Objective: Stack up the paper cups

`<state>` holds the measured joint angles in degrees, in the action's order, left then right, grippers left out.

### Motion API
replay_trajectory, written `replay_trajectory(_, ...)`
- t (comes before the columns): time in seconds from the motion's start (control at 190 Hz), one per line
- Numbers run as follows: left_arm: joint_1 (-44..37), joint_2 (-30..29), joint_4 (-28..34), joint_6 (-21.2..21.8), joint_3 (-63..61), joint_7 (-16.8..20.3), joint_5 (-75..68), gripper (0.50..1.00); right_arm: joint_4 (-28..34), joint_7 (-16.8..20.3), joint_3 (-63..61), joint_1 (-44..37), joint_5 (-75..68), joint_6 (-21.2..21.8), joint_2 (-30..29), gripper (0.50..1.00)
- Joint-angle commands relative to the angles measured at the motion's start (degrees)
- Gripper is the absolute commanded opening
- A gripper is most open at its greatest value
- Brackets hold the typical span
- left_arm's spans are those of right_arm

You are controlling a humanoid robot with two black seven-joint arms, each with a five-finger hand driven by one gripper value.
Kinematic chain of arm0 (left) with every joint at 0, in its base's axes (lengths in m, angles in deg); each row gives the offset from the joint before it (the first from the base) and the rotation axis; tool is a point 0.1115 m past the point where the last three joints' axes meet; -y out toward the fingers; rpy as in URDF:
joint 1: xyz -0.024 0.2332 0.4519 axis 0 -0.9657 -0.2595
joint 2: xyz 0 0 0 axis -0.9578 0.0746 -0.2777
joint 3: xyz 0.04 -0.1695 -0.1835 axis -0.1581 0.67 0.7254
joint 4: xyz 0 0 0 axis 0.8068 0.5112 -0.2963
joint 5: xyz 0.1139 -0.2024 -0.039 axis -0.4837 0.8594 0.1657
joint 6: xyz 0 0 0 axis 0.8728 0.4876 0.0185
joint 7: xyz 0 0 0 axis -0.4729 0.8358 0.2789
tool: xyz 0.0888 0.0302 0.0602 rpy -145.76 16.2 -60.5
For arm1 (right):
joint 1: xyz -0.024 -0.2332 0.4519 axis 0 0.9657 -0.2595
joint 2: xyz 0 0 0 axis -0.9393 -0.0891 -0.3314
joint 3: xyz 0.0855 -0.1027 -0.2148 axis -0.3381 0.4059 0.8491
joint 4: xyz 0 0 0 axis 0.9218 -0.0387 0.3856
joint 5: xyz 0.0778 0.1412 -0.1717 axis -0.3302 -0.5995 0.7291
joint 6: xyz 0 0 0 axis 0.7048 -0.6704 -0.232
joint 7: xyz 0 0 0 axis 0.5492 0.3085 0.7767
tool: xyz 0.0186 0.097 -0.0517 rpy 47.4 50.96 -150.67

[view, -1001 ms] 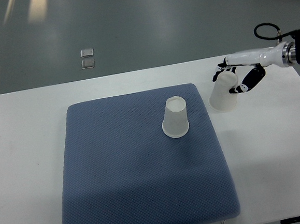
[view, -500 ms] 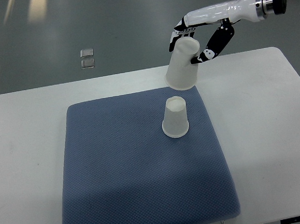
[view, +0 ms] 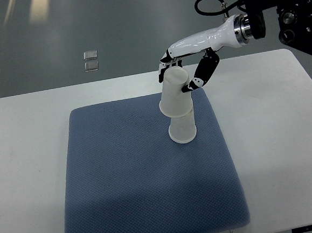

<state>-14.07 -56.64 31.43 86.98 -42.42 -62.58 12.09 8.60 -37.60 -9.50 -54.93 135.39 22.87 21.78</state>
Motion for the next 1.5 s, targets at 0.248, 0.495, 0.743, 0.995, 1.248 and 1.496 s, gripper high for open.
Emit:
replay_trajectory(0.248,0.0,0.0,0.0,0.0,0.0,0.0,0.0,1.0,0.0,0.0,0.0,1.3,3.0,0.0,0.0,0.609)
replay_trajectory(0.495,0.0,0.0,0.0,0.0,0.0,0.0,0.0,1.0,0.0,0.0,0.0,2.5,3.2,-0.2,0.0,0.739)
replay_trajectory(0.743,0.0,0.0,0.0,0.0,0.0,0.0,0.0,1.0,0.0,0.0,0.0,3.5,3.2,0.0,0.1,0.901)
replay_trajectory(0.995,0.0,0.0,0.0,0.0,0.0,0.0,0.0,1.0,-0.1,0.0,-0.1,4.1,2.7,-0.2,0.7,0.913)
replay_trajectory(1.248,0.0,0.0,0.0,0.1,0.0,0.0,0.0,1.0,-7.4,0.4,-7.0,7.8,-8.9,-3.1,2.3,0.911)
replay_trajectory(1.496,0.0,0.0,0.0,0.0,0.0,0.0,0.0,1.0,-15.6,3.2,-10.5,16.4,-40.0,-14.4,1.6,0.905)
